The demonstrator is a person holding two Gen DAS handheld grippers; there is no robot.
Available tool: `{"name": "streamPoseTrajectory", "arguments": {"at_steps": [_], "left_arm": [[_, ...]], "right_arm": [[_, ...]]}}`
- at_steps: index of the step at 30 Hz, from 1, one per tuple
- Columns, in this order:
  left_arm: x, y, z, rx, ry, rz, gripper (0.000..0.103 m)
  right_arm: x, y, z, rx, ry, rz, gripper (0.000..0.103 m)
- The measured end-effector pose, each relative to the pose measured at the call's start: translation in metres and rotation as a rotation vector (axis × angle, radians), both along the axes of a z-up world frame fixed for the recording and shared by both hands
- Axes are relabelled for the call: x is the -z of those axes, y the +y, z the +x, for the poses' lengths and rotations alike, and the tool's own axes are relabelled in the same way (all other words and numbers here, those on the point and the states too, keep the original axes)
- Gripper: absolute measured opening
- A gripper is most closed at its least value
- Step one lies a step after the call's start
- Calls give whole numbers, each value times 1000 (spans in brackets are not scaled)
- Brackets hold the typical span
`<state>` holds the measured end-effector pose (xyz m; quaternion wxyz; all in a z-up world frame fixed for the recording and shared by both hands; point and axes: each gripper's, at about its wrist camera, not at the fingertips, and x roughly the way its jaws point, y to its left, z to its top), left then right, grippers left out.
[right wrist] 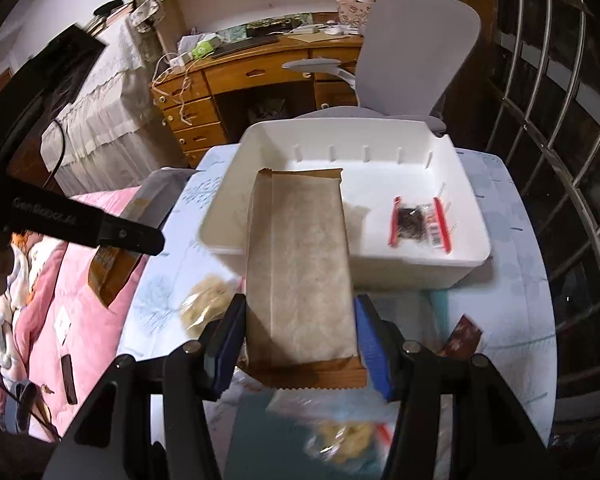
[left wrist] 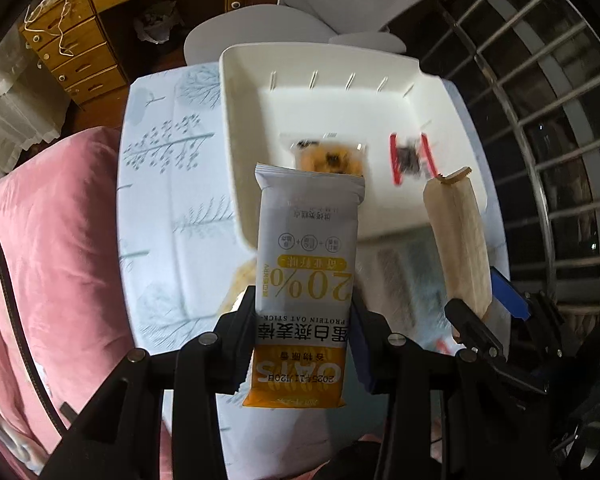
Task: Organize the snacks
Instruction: 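Place the oat bar and wafer bar into the white tray, opening both tools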
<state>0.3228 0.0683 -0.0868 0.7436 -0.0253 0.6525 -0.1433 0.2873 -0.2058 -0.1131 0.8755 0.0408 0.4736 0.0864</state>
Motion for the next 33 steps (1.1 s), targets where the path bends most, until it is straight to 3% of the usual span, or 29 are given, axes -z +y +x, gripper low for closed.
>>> {"name": "streamPoseTrajectory", "arguments": {"at_steps": [6, 13, 17, 19, 20, 21, 33], "left_arm": [[10, -23, 27, -78, -31, -48, 40], [23, -33, 47, -139, -121, -95, 40], [37, -33, 59, -178, -120, -111, 40], [39, -33, 61, -187, -129, -115, 52], [39, -33, 61, -190, -133, -122, 74], [39, -33, 61, -202, -137, -119, 84], [33, -34, 48, -187, -132, -102, 84]], "right_arm": [[9, -43, 32, 39, 1, 36, 53], [31, -82, 59, 49, 13, 40, 53], [42, -95, 67, 71, 12, 68, 53], [47, -99, 71, 83, 21, 87, 55], [51, -99, 73, 80, 28, 91, 55], [53, -99, 75, 75, 31, 90, 55], [57, -103, 74, 99, 62, 104, 61]]}}
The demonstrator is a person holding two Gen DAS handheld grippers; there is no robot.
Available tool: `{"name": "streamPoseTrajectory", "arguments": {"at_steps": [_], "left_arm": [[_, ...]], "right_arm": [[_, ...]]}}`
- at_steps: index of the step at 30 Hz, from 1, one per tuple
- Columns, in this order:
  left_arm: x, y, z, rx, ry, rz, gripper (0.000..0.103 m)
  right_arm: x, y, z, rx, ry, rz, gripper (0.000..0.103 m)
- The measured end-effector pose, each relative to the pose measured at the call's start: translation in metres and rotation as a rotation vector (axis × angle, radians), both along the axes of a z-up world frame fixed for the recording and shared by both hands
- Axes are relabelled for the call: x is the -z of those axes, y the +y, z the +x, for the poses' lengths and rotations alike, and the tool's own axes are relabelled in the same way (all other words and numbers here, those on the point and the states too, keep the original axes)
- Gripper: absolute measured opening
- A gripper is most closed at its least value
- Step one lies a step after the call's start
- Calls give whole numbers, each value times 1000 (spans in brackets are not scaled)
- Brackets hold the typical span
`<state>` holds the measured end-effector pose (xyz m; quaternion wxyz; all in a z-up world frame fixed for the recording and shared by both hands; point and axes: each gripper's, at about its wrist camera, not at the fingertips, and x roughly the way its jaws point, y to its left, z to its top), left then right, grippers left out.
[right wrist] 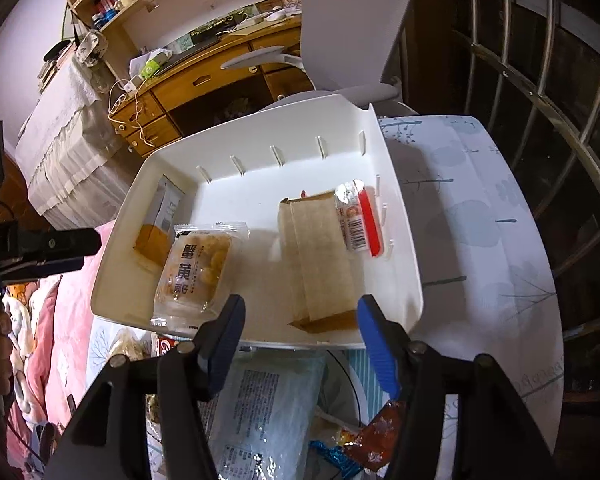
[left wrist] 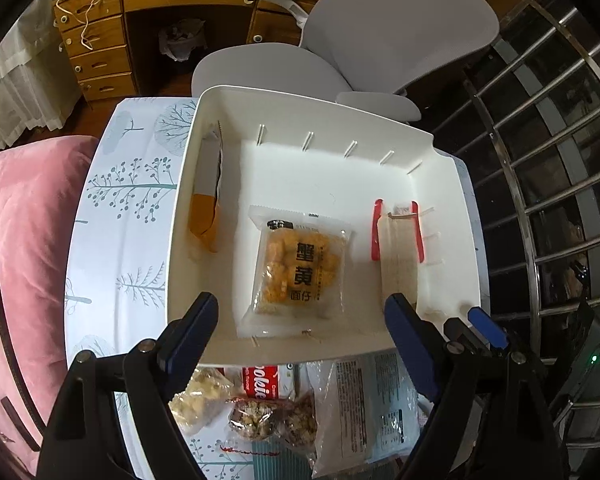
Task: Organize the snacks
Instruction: 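Place the oat bar and wafer bar into the white tray, opening both tools, then move both tools back over the remaining snacks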
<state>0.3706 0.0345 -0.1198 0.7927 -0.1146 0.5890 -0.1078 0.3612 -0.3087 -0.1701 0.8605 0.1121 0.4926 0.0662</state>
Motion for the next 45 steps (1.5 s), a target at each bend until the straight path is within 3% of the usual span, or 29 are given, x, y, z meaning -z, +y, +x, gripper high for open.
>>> {"name": "streamPoseTrajectory", "arguments": {"at_steps": [9, 16, 30, 39, 45], "left_arm": [[-19, 4, -32, 99, -28, -21, 84], [-39, 17, -70, 198, -40, -42, 84], [-41, 53, -137, 330, -11, -57, 84], [-36, 49, -155, 388, -1, -47, 84], [-24, 36, -158, 369, 35, -52, 87]], "right_arm": [[-25, 3, -30, 93, -31, -40, 61], [-47, 11, -78, 207, -69, -56, 62], [-50, 29, -176, 448, -61, -27, 67], [-29, 16, -223, 642, 18, 103, 67], [-9, -1, -243, 738, 63, 254, 67]]}}
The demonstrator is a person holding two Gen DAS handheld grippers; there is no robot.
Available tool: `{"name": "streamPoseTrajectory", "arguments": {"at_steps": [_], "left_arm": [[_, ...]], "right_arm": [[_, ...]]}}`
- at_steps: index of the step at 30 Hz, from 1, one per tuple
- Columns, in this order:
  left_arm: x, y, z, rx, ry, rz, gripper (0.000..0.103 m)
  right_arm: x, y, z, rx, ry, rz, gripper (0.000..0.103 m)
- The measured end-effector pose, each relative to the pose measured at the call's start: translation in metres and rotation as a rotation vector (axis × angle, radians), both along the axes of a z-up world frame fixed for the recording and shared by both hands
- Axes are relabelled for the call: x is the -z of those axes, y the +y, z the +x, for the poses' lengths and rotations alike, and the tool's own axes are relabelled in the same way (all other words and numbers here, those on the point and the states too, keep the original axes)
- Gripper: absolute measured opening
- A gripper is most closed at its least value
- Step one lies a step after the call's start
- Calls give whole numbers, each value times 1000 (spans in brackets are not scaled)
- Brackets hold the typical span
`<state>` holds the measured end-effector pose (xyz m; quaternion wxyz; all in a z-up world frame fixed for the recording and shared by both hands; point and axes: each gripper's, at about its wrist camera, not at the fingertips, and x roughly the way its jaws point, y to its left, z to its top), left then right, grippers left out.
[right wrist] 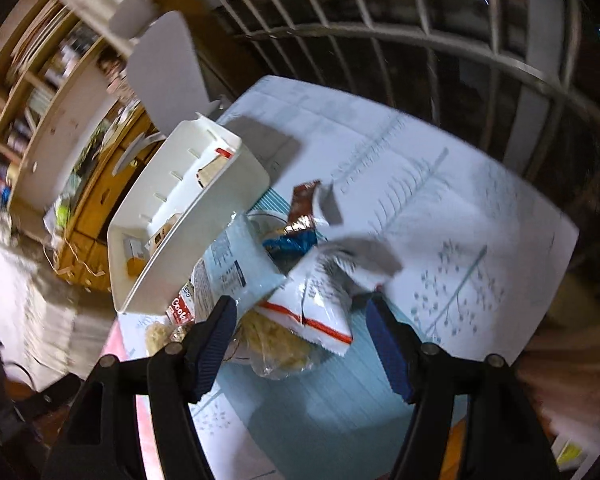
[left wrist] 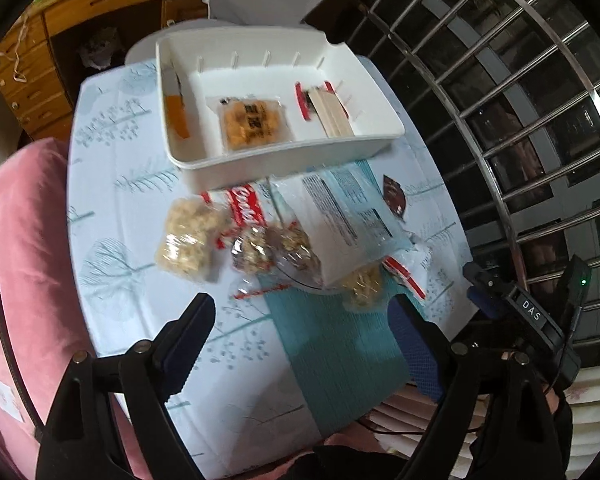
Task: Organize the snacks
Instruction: 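Move both tools back over the remaining snacks, then grasp the large printed bag with the left tool while the right grasps the white chip bag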
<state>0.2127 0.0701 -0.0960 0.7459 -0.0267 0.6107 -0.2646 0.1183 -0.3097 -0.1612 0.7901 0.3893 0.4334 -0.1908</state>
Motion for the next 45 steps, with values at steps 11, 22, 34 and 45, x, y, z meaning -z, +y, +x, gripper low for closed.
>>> {"name": "streamPoseTrajectory", "arguments": {"at_steps": [11, 22, 34, 45], "left_arm": [[40, -53, 19, -18, 130, 93, 93], [90, -95, 44, -96, 278, 165, 93], [121, -139, 79, -192, 338, 241, 98], [153, -169, 91, -227, 368, 331, 103]], "right_arm": [[53, -32, -7, 95, 46, 284, 67], [86, -53, 15, 24, 28, 458, 67], [105, -59, 48, -125, 100, 502, 67], [114, -66, 60, -198, 109, 510, 67]]}}
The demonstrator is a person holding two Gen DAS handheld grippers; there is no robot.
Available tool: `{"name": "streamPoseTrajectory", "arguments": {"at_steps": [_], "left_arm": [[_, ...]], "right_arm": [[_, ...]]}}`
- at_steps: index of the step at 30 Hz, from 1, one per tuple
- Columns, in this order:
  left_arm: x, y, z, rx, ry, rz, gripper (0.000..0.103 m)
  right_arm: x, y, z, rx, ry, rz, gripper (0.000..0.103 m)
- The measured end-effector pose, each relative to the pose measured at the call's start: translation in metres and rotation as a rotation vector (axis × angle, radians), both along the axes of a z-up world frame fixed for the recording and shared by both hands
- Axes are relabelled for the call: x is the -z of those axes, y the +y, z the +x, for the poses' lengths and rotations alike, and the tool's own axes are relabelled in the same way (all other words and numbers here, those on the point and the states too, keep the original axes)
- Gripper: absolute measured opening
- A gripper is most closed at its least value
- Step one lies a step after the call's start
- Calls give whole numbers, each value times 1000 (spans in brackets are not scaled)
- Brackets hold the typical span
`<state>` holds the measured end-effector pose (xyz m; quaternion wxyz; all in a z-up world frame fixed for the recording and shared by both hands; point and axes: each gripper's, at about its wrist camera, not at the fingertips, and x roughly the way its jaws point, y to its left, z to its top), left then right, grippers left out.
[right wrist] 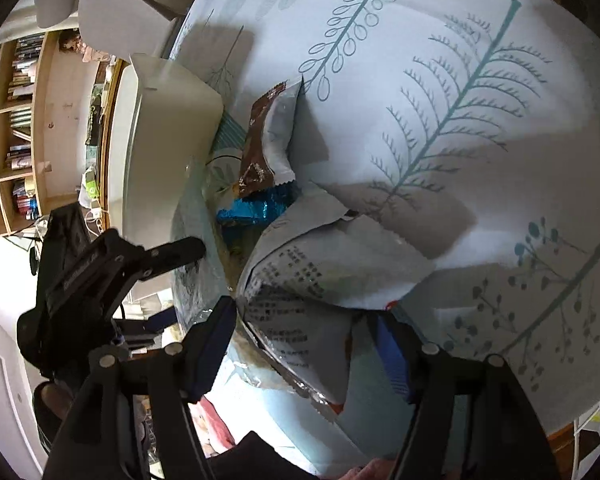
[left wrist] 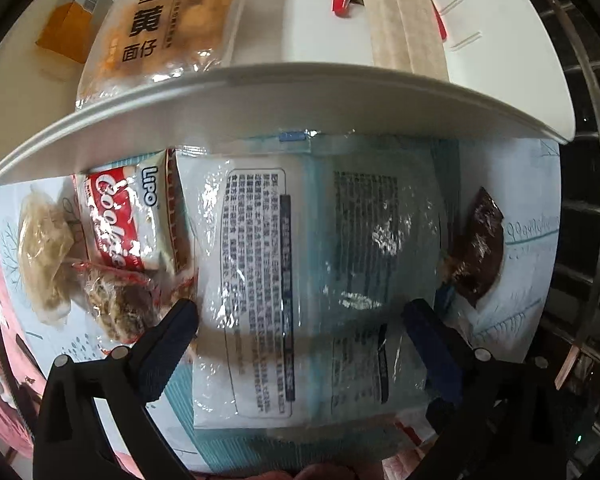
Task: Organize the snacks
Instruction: 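Grasp the large printed bag with the left tool while the right grasps the white chip bag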
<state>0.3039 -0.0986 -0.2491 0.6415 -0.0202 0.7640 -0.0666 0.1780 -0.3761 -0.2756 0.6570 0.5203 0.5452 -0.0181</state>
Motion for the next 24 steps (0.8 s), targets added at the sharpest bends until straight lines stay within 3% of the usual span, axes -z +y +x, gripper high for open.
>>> {"name": "streamPoseTrajectory", "arguments": {"at_steps": [12, 19, 24], "left_arm": [[21, -32, 12, -27, -8, 1, 103], [24, -32, 7, -89, -60, 10, 103], [21, -31, -1, -97, -77, 4, 93]], "right_arm": [[-5, 4, 18, -85, -20, -58, 67], [-6, 10, 27, -126, -7, -71, 67], [-9, 11, 29, -146, -3, -88, 63]]}}
